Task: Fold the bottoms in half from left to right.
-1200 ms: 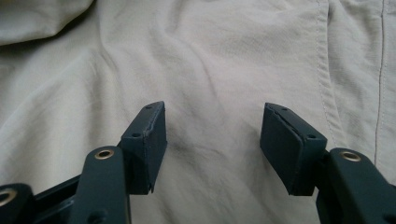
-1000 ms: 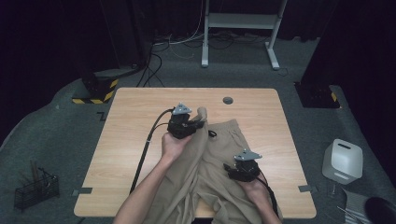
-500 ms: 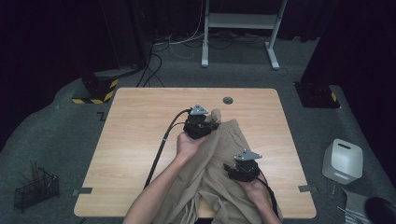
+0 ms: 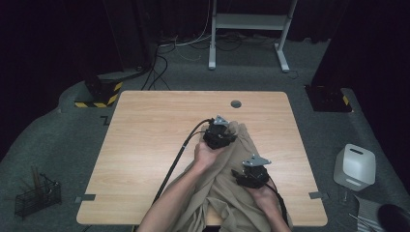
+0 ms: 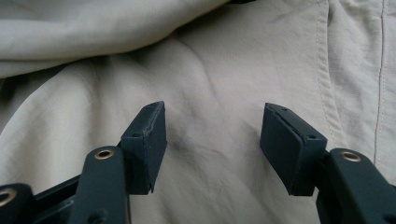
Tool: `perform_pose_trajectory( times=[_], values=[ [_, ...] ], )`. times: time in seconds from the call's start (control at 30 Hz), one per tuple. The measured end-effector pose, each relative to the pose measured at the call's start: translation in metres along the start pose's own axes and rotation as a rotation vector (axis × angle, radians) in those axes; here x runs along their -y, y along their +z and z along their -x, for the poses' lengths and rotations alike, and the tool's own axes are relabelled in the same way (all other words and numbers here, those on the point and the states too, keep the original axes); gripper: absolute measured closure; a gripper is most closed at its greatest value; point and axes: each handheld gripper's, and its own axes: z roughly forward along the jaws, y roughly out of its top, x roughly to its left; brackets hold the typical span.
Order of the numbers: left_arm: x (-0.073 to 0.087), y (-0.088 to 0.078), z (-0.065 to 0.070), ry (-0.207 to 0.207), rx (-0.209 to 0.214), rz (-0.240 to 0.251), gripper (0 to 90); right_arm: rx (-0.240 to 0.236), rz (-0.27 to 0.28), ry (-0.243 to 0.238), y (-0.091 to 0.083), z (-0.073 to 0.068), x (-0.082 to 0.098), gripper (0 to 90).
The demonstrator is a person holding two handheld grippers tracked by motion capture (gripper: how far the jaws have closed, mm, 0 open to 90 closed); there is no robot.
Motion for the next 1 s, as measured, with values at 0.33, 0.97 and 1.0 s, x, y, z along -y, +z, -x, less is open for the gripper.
perform_pose_trajectory(
  times=[0.33,0.97,1.0],
  values=[
    [0.0,-0.001,0.004,0.017,-0.012,-0.016,67.4,0.002,0.0,-0.001,0.0,0.0,0.0,40.8],
    [0.04,-0.092,-0.011,0.033,-0.036,0.017,46.2,0.001,0.0,0.002,0.0,0.0,0.0,40.8],
    [0.047,-0.094,-0.011,0.026,-0.029,0.014,46.2,0.001,0.0,0.001,0.0,0.0,0.0,40.8]
  ],
)
